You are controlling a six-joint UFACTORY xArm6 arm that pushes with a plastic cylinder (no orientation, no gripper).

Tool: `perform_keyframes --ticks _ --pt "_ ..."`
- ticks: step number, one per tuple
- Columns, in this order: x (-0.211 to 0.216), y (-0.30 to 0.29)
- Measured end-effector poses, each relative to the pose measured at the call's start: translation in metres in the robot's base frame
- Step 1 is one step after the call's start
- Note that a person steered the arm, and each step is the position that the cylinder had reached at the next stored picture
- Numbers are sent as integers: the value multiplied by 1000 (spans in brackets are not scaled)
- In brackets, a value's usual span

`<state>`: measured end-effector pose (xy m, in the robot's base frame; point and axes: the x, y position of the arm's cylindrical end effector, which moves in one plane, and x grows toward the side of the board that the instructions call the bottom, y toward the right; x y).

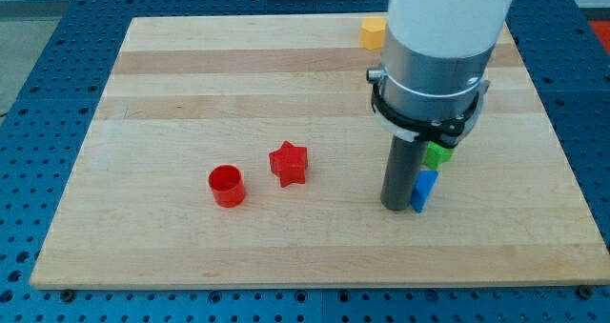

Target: Move the red star towards the center

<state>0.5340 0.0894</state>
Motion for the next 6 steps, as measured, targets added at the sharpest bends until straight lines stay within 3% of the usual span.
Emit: perform_keyframes --ticks 3,5,6 --pt "-9 22" --pt "-6 -125" --pt "-25 -143"
